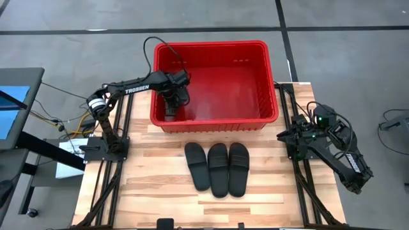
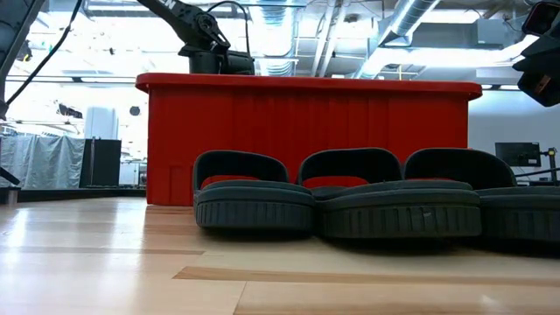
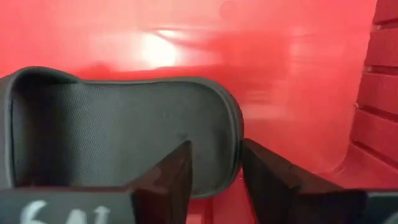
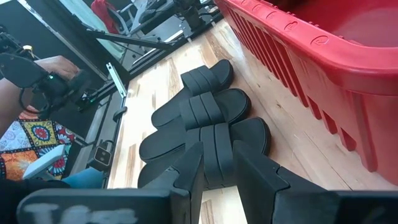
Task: Pick and place slides into bin
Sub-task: Put the left slide into the bin
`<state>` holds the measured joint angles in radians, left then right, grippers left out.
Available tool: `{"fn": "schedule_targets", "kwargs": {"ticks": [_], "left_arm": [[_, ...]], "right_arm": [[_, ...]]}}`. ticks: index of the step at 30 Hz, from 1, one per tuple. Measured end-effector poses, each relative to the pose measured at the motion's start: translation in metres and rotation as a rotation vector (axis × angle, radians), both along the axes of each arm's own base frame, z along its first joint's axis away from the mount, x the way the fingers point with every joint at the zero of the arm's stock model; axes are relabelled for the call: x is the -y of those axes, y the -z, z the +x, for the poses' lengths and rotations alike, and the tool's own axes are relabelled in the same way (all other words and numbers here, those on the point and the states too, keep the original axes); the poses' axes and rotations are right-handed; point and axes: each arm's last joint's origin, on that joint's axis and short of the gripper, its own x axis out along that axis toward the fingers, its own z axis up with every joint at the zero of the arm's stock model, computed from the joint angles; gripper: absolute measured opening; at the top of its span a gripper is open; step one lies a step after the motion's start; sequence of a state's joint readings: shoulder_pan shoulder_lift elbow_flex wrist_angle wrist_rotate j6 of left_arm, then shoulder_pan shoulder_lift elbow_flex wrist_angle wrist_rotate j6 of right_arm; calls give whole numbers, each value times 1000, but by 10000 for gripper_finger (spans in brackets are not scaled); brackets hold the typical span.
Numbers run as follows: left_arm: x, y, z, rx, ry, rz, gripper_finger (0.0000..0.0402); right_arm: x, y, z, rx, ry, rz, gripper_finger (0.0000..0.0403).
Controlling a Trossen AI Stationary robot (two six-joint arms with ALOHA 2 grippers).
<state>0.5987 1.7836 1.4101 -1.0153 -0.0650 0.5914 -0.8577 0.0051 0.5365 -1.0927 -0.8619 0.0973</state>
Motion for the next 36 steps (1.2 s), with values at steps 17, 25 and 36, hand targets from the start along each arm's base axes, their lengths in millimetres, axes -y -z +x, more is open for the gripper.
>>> {"fn": "schedule_targets", "kwargs": {"ticks": [17, 25, 36], "left_arm": [[2, 0, -3, -31, -26, -26, 163], [-2, -26, 3, 7, -15, 15, 163], [4, -110, 5, 23, -42, 184, 163]], "right_arm": [[0, 0, 0, 0, 0, 0, 77], [0, 0, 0, 0, 0, 0, 77], [0, 0, 0, 0, 0, 0, 77]]}}
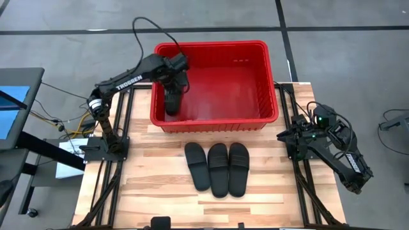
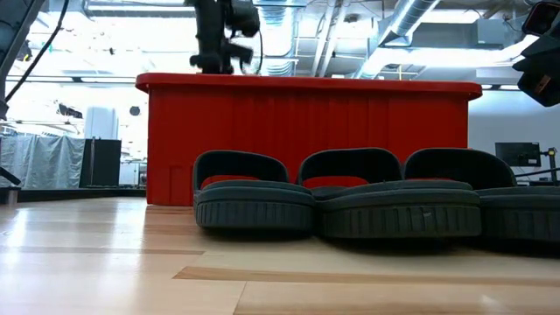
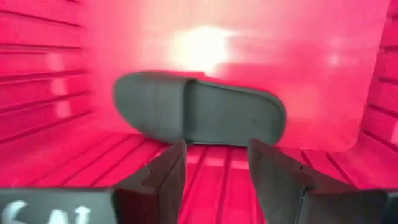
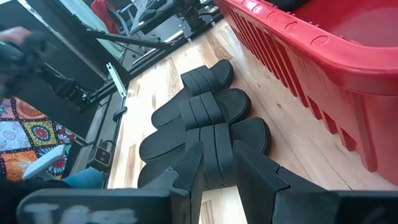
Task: Pick and place slides into bin
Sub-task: Put the left slide into the bin
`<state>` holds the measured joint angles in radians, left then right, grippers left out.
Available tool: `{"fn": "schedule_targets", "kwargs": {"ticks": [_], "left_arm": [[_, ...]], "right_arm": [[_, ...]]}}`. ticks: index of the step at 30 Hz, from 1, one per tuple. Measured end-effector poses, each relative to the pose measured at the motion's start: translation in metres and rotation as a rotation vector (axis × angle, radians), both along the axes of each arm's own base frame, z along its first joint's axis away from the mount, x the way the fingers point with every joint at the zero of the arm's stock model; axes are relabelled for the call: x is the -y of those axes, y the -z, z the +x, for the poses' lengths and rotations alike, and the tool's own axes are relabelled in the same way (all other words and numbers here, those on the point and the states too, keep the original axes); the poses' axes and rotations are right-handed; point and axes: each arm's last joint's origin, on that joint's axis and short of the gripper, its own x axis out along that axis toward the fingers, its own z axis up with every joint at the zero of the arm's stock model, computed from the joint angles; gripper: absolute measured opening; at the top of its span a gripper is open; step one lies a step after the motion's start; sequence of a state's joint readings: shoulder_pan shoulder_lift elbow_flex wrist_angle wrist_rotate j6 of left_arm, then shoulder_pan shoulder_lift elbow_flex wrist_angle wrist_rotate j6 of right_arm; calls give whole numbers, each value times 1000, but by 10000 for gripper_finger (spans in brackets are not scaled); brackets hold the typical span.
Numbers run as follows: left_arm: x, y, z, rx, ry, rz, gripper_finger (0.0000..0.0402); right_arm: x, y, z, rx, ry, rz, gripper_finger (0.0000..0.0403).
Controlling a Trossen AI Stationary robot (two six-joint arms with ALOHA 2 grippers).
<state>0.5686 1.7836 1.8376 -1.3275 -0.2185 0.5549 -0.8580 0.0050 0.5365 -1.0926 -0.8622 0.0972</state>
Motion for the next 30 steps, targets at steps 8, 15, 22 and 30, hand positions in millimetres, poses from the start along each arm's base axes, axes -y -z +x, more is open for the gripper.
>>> {"fn": "schedule_targets", "kwargs": {"ticks": [8, 15, 22, 30], "left_arm": [[30, -65, -7, 74, -27, 69, 162], [61, -92, -8, 242, -70, -44, 162], [97, -94, 2, 287, -25, -118, 162], [143, -95, 13, 312, 3, -176, 162]], "right_arm": [[0, 0, 0, 0, 0, 0, 77], [0, 0, 0, 0, 0, 0, 77], [0, 0, 0, 0, 0, 0, 77], [0, 0, 0, 0, 0, 0, 77]]}}
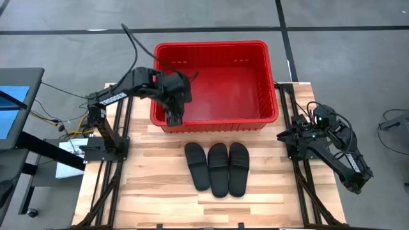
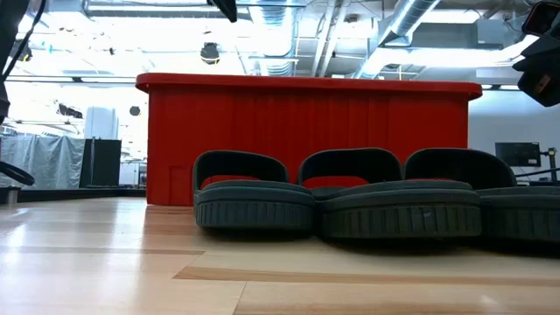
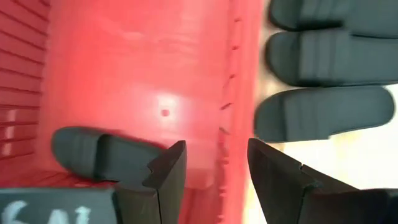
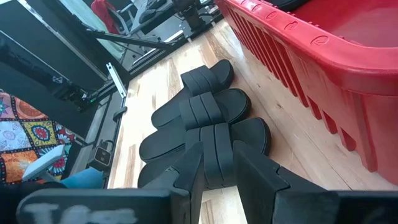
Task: Pick and place slides into bin
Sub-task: Put the left slide into the bin
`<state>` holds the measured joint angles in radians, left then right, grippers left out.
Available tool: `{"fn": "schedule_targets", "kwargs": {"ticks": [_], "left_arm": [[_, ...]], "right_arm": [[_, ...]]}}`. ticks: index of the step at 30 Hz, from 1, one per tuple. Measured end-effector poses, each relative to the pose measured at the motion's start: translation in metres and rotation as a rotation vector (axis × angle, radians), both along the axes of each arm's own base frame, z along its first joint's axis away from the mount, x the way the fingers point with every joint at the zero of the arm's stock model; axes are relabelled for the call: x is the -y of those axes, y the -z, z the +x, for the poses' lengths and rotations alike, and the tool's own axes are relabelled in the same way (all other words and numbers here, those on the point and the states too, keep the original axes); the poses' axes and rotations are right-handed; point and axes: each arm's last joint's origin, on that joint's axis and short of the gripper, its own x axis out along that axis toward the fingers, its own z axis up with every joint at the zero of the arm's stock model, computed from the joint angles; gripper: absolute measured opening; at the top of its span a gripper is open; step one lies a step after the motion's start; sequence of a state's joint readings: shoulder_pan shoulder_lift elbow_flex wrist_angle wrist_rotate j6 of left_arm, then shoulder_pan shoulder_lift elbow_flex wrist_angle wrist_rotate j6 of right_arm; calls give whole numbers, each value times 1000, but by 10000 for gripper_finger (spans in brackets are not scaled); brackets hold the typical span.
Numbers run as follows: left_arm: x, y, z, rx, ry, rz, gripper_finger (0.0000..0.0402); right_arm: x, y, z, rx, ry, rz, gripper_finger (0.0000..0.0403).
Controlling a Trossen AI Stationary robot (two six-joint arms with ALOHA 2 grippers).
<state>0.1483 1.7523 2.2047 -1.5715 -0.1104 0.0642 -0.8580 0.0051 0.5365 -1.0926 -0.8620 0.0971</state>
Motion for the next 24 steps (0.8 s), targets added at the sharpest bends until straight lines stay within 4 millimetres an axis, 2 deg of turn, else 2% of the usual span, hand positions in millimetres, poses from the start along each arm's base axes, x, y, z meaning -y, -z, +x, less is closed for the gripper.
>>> {"fn": "schedule_targets", "kwargs": {"ticks": [4, 7, 15, 24], "left_arm": [[27, 4, 4, -4, 23, -54, 162], [48, 16, 8, -47, 43, -80, 162], [103, 63, 29, -60, 89, -131, 162], [154, 118, 38, -19, 30, -240, 162]], "right_arm": [[0, 0, 0, 0, 0, 0, 77], [0, 0, 0, 0, 0, 0, 77], [0, 0, 0, 0, 0, 0, 77], [0, 0, 0, 0, 0, 0, 77]]}}
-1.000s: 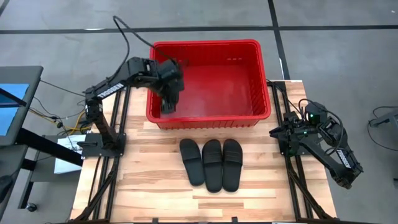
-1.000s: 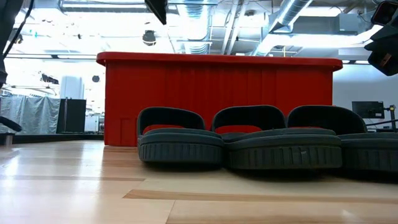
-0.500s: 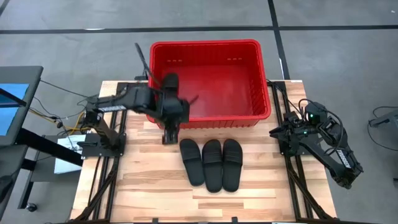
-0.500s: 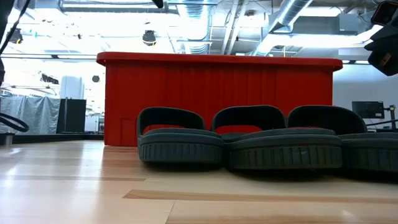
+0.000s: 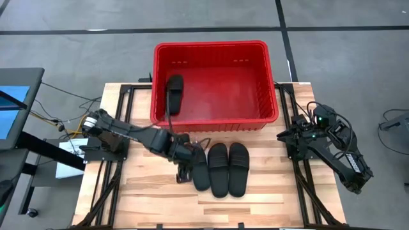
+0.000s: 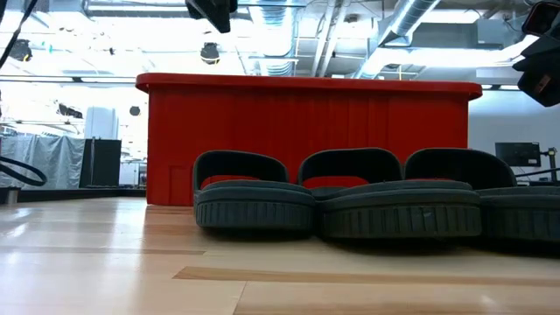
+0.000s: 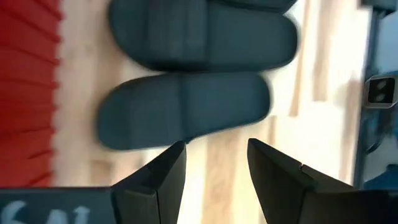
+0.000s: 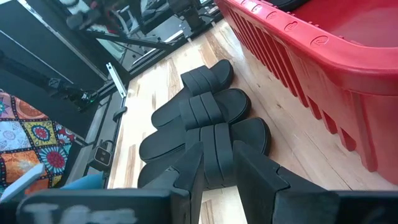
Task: Pick and place slides into bin
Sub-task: Put the left slide into the bin
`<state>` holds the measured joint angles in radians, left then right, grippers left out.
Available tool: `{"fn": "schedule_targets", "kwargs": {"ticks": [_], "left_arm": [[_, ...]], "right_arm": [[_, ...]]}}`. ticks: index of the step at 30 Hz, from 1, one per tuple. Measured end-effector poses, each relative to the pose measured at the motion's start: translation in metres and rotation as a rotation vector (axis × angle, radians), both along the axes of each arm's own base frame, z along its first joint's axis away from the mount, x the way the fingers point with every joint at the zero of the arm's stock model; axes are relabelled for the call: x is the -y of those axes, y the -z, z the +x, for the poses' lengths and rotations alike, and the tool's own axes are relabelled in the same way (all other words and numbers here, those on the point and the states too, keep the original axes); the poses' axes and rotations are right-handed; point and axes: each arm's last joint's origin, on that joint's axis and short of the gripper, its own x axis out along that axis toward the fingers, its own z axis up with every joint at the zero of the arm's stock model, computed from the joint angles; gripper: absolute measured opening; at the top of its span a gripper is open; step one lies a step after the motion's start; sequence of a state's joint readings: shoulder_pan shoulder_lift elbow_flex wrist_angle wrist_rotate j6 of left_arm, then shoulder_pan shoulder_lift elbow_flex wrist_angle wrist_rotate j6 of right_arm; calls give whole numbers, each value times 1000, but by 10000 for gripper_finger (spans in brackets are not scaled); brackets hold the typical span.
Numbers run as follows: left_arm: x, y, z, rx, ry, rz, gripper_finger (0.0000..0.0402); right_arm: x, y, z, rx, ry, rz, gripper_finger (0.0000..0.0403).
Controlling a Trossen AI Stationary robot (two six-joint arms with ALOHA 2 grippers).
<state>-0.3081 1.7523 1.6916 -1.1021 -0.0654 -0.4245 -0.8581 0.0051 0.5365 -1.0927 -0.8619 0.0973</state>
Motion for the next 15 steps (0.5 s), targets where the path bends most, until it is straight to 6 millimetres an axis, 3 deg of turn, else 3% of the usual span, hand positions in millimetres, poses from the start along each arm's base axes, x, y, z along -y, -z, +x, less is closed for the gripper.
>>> {"fn": "schedule_targets", "kwargs": {"ticks": [7, 15], "left_arm": [[34, 25, 5, 138, -53, -75, 162], [53, 48, -8, 123, -158, -53, 162]], "right_arm": [[0, 0, 0, 0, -1, 0, 77], [0, 0, 0, 0, -1, 0, 77]]}}
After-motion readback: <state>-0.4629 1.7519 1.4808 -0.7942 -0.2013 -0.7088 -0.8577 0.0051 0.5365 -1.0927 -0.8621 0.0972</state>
